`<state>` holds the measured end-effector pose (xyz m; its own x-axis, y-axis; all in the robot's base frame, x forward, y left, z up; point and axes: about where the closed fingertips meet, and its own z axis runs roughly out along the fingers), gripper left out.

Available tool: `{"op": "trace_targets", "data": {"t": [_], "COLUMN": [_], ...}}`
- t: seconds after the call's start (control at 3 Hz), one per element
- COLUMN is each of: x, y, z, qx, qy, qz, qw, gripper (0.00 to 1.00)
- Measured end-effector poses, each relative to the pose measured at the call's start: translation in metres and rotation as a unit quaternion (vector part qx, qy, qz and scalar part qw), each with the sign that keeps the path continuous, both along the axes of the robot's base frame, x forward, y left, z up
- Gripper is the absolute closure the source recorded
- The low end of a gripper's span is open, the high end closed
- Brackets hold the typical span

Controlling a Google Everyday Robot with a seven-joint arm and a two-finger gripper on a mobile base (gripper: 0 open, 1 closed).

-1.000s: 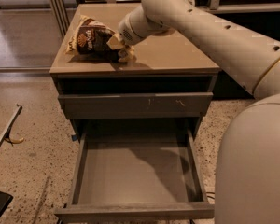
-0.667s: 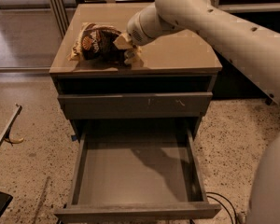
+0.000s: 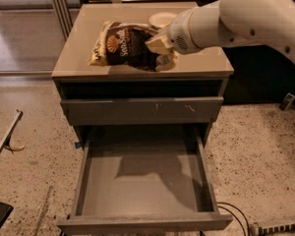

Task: Place brown chip bag into middle drawer

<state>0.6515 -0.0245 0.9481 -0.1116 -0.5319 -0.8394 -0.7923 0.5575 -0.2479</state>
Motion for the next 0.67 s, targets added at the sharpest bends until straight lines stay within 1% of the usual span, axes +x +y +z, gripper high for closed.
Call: {"op": "trace_targets", "data": {"t": [0.33,0.67], "x": [-0.046,-0.079], "y": [-0.033,-0.043], "z": [0.004,-0.03], "qx": [-0.001,-0.016], "qy": [-0.003,0.035], "qz": [-0.002,0.014], "qw": [1.0,0.9992], "gripper": [1.0,1.0]}}
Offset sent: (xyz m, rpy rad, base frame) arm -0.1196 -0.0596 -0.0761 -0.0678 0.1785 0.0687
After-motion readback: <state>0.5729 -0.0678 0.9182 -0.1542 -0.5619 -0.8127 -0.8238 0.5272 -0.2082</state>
